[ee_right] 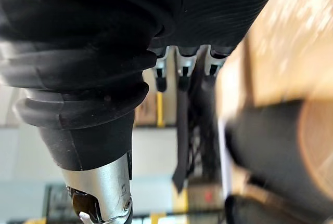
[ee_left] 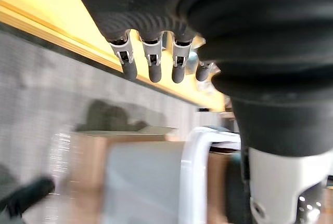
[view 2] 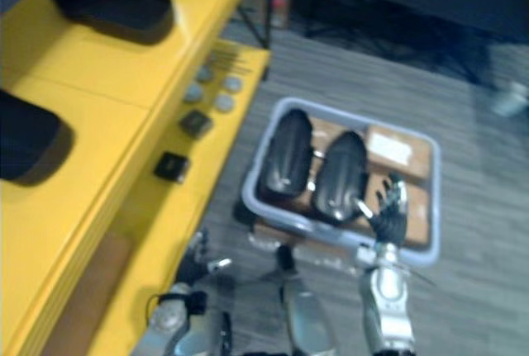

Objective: Walk over and take plastic housings, then place them on the shelf

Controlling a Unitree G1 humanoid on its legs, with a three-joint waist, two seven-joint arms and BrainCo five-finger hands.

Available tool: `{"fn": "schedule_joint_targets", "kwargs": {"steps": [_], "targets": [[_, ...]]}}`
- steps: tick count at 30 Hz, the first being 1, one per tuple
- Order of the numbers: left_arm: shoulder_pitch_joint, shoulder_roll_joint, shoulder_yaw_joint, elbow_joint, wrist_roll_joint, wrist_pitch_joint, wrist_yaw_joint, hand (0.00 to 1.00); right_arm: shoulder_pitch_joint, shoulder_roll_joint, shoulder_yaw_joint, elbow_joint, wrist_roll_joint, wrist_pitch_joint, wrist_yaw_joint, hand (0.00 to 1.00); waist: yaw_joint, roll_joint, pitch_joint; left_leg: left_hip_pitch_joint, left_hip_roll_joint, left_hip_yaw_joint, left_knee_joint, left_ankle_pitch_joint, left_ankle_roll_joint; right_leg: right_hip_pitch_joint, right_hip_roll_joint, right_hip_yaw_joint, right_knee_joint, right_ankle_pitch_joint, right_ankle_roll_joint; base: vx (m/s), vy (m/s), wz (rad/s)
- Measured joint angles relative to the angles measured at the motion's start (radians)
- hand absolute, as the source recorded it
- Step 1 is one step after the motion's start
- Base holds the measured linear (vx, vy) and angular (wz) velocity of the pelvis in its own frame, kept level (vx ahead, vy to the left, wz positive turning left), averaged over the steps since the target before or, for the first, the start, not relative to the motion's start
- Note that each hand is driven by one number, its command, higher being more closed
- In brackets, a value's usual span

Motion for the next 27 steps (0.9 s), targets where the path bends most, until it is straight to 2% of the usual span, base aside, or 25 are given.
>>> {"fn": "schedule_joint_targets", "kwargs": {"steps": [1, 3, 4, 5, 6, 7, 9, 10, 12, 16, 19, 20, 23, 26, 27], "targets": [[0.015, 0.007, 0.016, 0.002, -0.011, 0.009, 0.001, 0.00, -0.010, -0.001, 0.006, 0.000, -0.012, -0.009, -0.001, 0.00, 0.014, -0.004, -0.001, -0.012, 0.014, 0.029, -0.009, 0.018, -0.002, 0.017, -0.035, -0.048, 0.027, -0.051, -0.009, -0.14, -0.010, -0.84], [0.051, 0.007, 0.053, 0.003, -0.025, 0.017, -0.001, 0.00, -0.024, -0.002, 0.028, 0.001, -0.037, -0.003, -0.010, 0.00, 0.032, -0.006, -0.001, -0.016, 0.033, 0.060, -0.025, 0.038, -0.016, 0.066, -0.085, -0.110, 0.029, -0.107, -0.006, -0.15, -0.092, -0.61], [0.080, 0.008, 0.075, 0.003, -0.025, 0.021, -0.002, 0.00, -0.032, -0.004, 0.045, 0.001, -0.047, 0.001, -0.023, 0.00, 0.043, -0.015, -0.006, -0.020, 0.035, 0.069, -0.025, 0.043, -0.030, 0.106, -0.108, -0.135, -0.043, -0.131, 0.034, -0.13, -0.126, -0.46], [0.086, 0.014, 0.083, 0.011, -0.025, 0.021, -0.002, 0.00, -0.037, -0.007, 0.047, 0.002, -0.056, 0.003, -0.030, 0.00, 0.041, -0.012, -0.006, -0.030, 0.033, 0.061, -0.023, 0.044, -0.036, 0.121, -0.099, -0.146, -0.087, -0.131, 0.058, -0.07, -0.121, -0.21], [0.098, -0.002, 0.100, 0.020, -0.027, 0.025, -0.003, 0.00, -0.050, -0.021, 0.048, 0.006, -0.058, 0.019, -0.049, 0.00, 0.041, 0.005, -0.012, -0.048, 0.020, 0.001, -0.048, 0.062, -0.044, 0.133, -0.070, -0.151, -0.157, -0.083, 0.049, -0.06, -0.110, -0.22], [0.116, -0.013, 0.108, 0.019, -0.047, 0.019, -0.001, 0.00, -0.052, -0.029, 0.048, 0.005, -0.071, 0.036, -0.073, 0.00, 0.047, 0.005, -0.014, -0.045, 0.018, -0.022, -0.093, 0.093, -0.047, 0.147, -0.048, -0.147, -0.233, -0.040, 0.039, -0.06, -0.139, -0.21], [0.116, -0.013, 0.112, 0.037, -0.091, 0.002, -0.001, 0.00, -0.052, -0.028, 0.036, -0.004, -0.078, 0.048, -0.103, 0.00, 0.045, -0.001, -0.017, -0.040, 0.023, -0.016, -0.147, 0.127, -0.055, 0.164, -0.036, -0.148, -0.318, -0.004, 0.041, -0.05, -0.111, -0.17], [0.116, -0.016, 0.121, 0.054, -0.117, -0.018, -0.001, 0.00, -0.045, -0.028, 0.014, -0.013, -0.078, 0.065, -0.119, 0.00, 0.046, -0.014, -0.026, -0.040, 0.021, 0.002, -0.202, 0.161, -0.060, 0.164, -0.035, -0.153, -0.379, 0.024, 0.036, -0.03, -0.067, -0.14], [0.112, -0.031, 0.140, 0.077, -0.117, -0.048, -0.001, 0.00, -0.042, -0.030, -0.029, -0.018, -0.077, 0.076, -0.124, 0.00, 0.044, -0.019, -0.028, -0.042, 0.017, 0.015, -0.237, 0.191, -0.066, 0.164, -0.031, -0.149, -0.438, 0.072, 0.032, 0.00, -0.056, -0.18], [0.108, -0.078, 0.145, 0.091, -0.182, -0.069, -0.003, 0.00, -0.045, -0.045, -0.097, -0.037, -0.075, 0.077, -0.135, 0.00, 0.039, -0.002, -0.018, -0.043, 0.016, 0.026, -0.253, 0.201, -0.066, 0.167, -0.011, -0.117, -0.492, 0.131, 0.019, 0.05, -0.015, -0.34], [0.088, -0.086, 0.136, 0.103, -0.181, -0.088, -0.013, 0.00, -0.055, -0.049, -0.133, -0.035, -0.051, 0.075, -0.139, 0.00, 0.014, 0.005, -0.014, -0.042, -0.010, 0.017, -0.299, 0.227, -0.061, 0.167, -0.023, -0.113, -0.538, 0.167, 0.019, 0.02, 0.006, -0.11], [0.083, -0.086, 0.135, 0.103, -0.178, -0.089, -0.013, 0.00, -0.059, -0.049, -0.140, -0.032, -0.044, 0.075, -0.140, 0.00, 0.014, 0.007, -0.012, -0.042, -0.015, 0.010, -0.307, 0.230, -0.061, 0.168, -0.025, -0.111, -0.549, 0.174, 0.020, 0.00, 0.000, 0.00], [0.059, -0.085, 0.118, 0.110, -0.177, -0.087, -0.012, 0.00, -0.152, -0.085, -0.185, 0.066, 0.007, 0.078, -0.145, 0.00, 0.018, 0.020, 0.012, -0.041, -0.038, 0.005, -0.320, 0.241, -0.051, 0.189, -0.042, -0.105, -0.609, 0.206, 0.028, -0.05, 0.077, 0.01], [0.030, -0.081, 0.104, 0.156, -0.188, -0.079, -0.012, 0.00, -0.367, -0.188, -0.212, 0.289, 0.065, 0.123, -0.160, 0.00, 0.024, 0.050, 0.031, -0.059, -0.066, -0.021, -0.317, 0.251, -0.035, 0.194, -0.073, -0.132, -0.631, 0.209, 0.033, -0.11, 0.109, 0.22], [0.020, -0.080, 0.102, 0.181, -0.193, -0.079, -0.013, 0.00, -0.463, -0.238, -0.216, 0.388, 0.089, 0.137, -0.160, 0.00, 0.035, 0.064, 0.035, -0.081, -0.077, -0.035, -0.309, 0.255, -0.029, 0.183, -0.087, -0.156, -0.628, 0.211, 0.036, -0.12, 0.100, 0.38]]}}
